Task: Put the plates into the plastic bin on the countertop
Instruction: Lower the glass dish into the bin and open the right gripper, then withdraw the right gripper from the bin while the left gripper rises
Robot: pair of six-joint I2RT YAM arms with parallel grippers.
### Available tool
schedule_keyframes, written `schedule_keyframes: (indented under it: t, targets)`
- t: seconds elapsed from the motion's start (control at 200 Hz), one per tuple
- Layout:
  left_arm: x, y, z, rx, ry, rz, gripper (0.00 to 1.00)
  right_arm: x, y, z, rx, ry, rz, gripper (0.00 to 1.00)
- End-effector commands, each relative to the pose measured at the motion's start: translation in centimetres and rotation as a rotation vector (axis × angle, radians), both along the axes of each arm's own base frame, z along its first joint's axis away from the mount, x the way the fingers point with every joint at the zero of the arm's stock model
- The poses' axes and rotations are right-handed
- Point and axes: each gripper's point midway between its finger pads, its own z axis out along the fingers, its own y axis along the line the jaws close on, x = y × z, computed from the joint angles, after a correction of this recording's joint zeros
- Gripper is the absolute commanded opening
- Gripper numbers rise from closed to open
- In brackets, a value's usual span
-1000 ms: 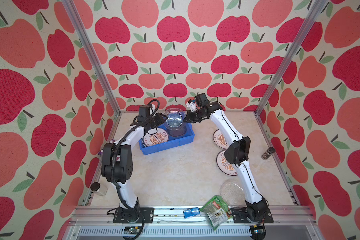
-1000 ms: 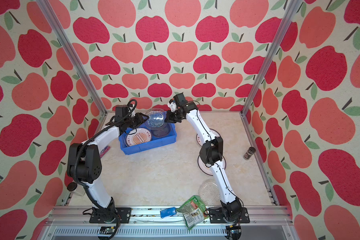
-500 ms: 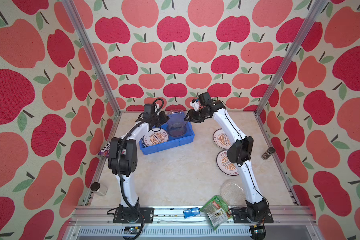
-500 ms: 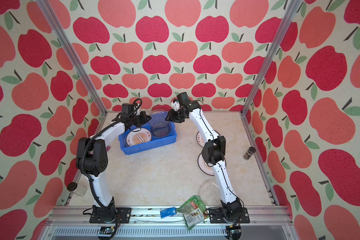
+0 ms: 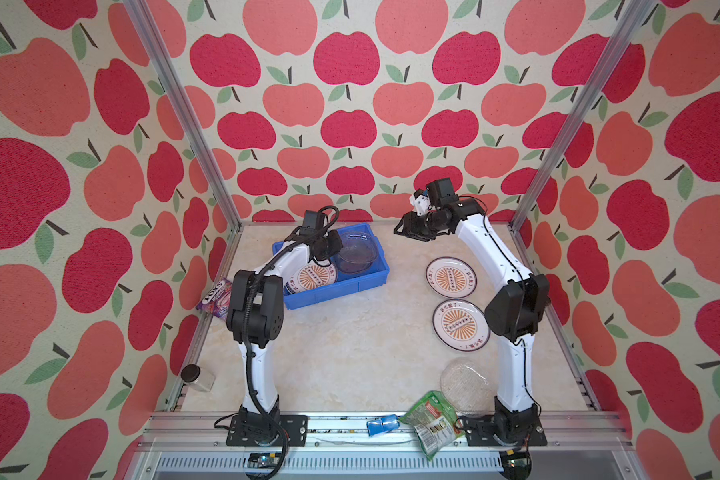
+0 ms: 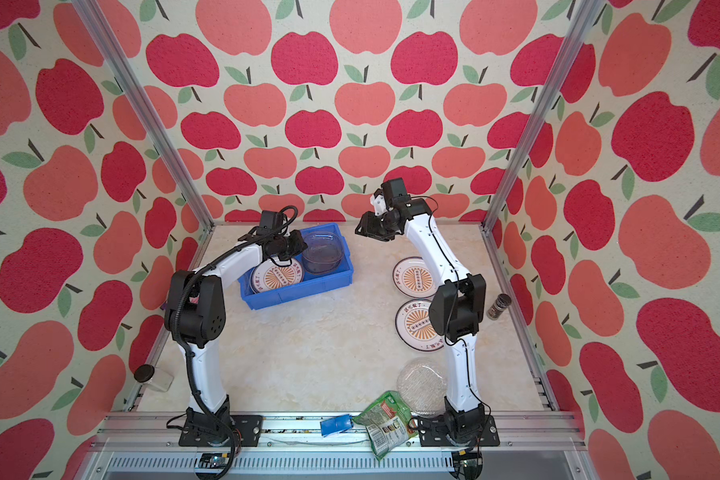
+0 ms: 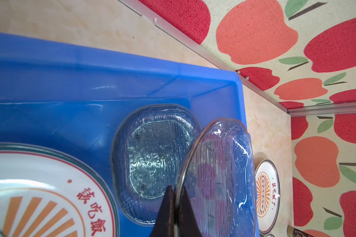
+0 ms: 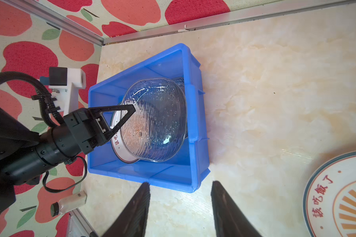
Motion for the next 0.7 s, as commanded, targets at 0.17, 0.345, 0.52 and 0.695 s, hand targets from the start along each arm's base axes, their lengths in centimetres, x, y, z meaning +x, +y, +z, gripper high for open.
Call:
schedule_keyframes:
  t: [0.17, 0.345, 0.52, 0.695]
  targets:
    - [1.2, 1.0, -2.7, 0.066, 0.054, 0.047, 0.00, -0.5, -0.3, 0.5, 0.019, -0.012, -0.003, 0.51]
    - [1.9, 1.3, -3.7, 0.109, 0.056, 0.047, 0.00, -0.6, -0.3, 0.4, 0.023, -0.011, -0.003, 0.50]
    - [2.5, 1.0, -4.1, 0.117, 0.058, 0.024, 0.01, -0.6, -0.1, 0.5, 0.037, -0.009, 0.001, 0.50]
    - [3.0, 0.9, -3.2, 0.132, 0.034, 0.015, 0.61, -0.6, 0.0, 0.3, 0.037, -0.005, 0.003, 0.50]
